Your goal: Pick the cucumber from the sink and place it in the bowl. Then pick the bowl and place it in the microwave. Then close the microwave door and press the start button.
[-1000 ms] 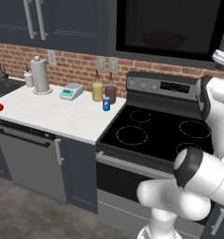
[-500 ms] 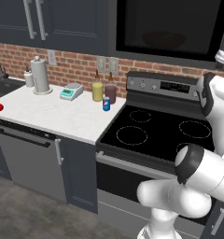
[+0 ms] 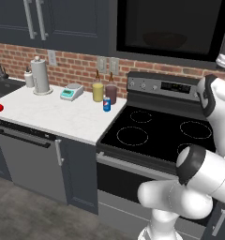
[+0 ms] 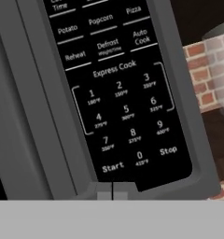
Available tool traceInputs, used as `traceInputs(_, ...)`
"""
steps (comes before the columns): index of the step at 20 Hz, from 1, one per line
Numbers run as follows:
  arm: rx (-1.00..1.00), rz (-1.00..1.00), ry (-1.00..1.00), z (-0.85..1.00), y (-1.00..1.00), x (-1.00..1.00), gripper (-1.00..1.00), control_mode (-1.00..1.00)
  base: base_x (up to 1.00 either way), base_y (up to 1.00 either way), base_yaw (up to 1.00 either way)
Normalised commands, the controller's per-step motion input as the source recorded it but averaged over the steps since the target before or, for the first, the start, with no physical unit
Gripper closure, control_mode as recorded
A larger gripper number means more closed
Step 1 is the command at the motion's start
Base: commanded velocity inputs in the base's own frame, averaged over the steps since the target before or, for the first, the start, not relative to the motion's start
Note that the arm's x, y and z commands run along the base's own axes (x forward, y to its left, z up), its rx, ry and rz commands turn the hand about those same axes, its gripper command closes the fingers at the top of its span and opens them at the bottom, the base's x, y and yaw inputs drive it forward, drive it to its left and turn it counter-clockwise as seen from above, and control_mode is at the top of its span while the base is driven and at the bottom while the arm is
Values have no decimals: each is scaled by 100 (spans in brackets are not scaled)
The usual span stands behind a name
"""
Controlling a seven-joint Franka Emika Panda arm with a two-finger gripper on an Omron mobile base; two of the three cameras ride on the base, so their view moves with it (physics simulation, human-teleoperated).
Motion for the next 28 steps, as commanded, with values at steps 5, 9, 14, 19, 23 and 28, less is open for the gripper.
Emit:
traceInputs(5, 0, 0, 0, 0, -1, 10, 100, -100, 0, 0, 0)
traceInputs(9, 1, 0, 0, 0, -12, 10, 100, -100, 0, 0, 0)
traceInputs(14, 1, 0, 0, 0, -12, 10, 100, -100, 0, 0, 0)
traceInputs(19, 0, 0, 0, 0, -9, 17, 100, -100, 0, 0, 0)
traceInputs(23, 1, 0, 0, 0, -14, 29, 100, -100, 0, 0, 0)
traceInputs(28, 0, 1, 0, -7, -18, 42, 100, -100, 0, 0, 0)
